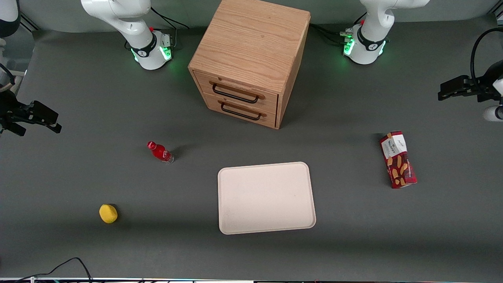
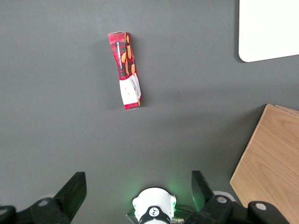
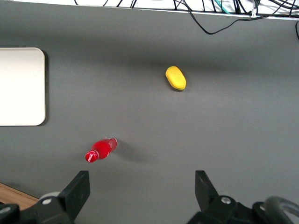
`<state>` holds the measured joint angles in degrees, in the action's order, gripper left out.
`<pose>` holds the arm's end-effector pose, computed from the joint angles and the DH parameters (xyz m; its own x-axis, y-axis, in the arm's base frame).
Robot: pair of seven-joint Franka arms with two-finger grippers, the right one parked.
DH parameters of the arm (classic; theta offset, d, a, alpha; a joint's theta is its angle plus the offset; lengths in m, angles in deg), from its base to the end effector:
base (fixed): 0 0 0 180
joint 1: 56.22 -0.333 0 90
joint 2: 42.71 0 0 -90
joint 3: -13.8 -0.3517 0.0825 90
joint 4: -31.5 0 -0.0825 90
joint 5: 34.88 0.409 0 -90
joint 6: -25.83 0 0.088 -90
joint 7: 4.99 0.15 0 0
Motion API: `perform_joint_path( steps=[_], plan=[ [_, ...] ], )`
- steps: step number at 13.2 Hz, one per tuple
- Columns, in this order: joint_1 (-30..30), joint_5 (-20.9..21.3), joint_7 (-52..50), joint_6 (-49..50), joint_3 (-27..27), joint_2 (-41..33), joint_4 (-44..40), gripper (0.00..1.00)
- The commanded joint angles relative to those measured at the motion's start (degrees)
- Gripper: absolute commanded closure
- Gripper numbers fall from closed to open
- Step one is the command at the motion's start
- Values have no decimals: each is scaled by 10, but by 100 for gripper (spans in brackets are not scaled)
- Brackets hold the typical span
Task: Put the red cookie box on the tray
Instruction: 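Move the left gripper down toward the red plaid cookie box, then close the left gripper on the end of the cookie box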
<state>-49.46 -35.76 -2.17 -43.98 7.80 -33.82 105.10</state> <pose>0.5831 -0.0160 0.6377 0.9737 -0.0651 -0.2185 -0.0645 -0.9979 0.0098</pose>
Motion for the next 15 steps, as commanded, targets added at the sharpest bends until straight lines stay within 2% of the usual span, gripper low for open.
perform_joint_path(
  steps=[1, 4, 5, 7, 11, 13, 15],
  plan=[
    [0, 3, 2, 4, -8, -8, 10, 0],
    [-3, 10, 3, 13, -13, -3, 10, 0],
    [-3, 12, 3, -5, -29, -2, 40, 0],
    [-3, 12, 60, -109, -57, -3, 135, 0],
    [-5, 2, 68, -339, -66, 15, 322, 0],
    [-5, -29, 68, -440, -66, 53, 370, 0],
    [-4, -33, 74, -507, -66, 79, 402, 0]
  ],
)
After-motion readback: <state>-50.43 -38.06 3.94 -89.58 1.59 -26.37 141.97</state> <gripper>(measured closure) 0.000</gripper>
